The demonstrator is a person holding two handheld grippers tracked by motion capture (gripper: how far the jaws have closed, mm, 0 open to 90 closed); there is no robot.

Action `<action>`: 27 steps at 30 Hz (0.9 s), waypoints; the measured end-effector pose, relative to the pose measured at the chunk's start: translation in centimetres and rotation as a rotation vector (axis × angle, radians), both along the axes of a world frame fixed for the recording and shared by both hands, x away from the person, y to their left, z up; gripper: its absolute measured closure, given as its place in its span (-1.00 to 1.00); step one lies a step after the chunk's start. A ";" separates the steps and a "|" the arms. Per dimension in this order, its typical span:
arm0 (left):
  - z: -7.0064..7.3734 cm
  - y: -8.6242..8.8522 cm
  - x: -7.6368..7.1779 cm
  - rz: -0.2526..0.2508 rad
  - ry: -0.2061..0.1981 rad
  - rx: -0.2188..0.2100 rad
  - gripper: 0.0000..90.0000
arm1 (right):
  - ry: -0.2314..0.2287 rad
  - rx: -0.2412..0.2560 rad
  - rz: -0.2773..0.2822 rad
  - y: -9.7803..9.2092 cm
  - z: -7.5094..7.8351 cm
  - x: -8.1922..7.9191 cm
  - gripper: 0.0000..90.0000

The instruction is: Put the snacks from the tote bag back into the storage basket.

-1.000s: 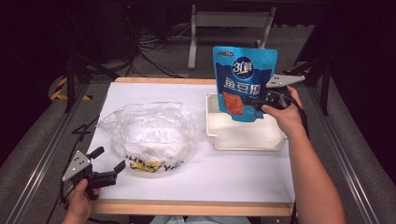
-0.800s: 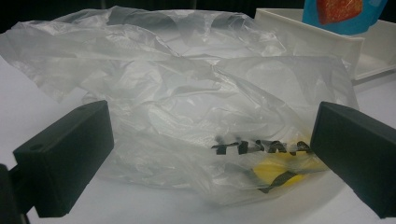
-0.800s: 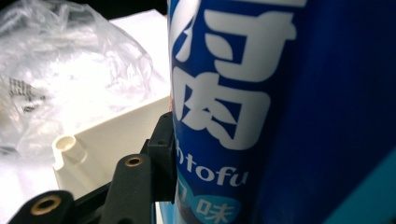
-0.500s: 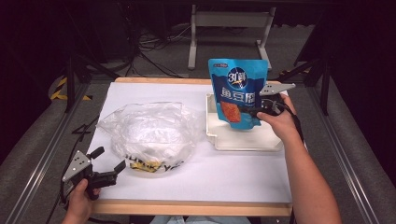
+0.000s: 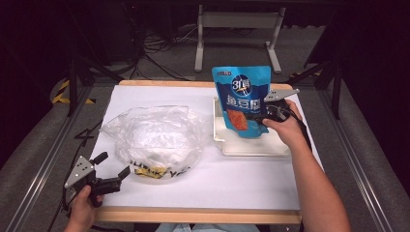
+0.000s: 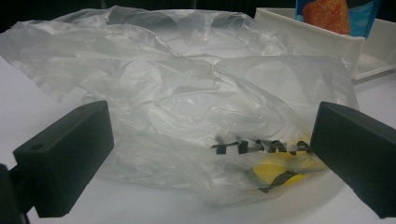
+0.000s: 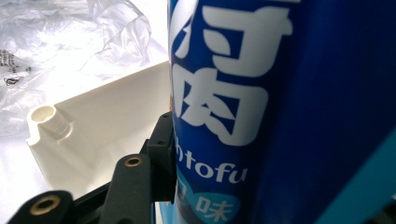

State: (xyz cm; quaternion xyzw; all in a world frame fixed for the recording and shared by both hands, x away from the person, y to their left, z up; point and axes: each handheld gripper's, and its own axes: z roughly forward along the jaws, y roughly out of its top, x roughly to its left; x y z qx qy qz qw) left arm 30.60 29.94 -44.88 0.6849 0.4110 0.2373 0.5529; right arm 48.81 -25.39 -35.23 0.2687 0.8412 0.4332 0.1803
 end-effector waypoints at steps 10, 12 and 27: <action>0.0 0.0 0.0 -0.001 0.000 0.001 -1.00 | 0.011 0.019 0.012 -0.6 -0.3 0.5 0.16; 0.0 -0.1 0.0 0.003 -0.005 -0.004 -1.00 | 0.014 0.023 0.016 -0.8 -0.3 0.6 0.16; -0.1 -0.1 0.1 0.005 -0.003 -0.004 -1.00 | 0.041 -0.049 0.021 -2.1 -0.1 0.7 0.11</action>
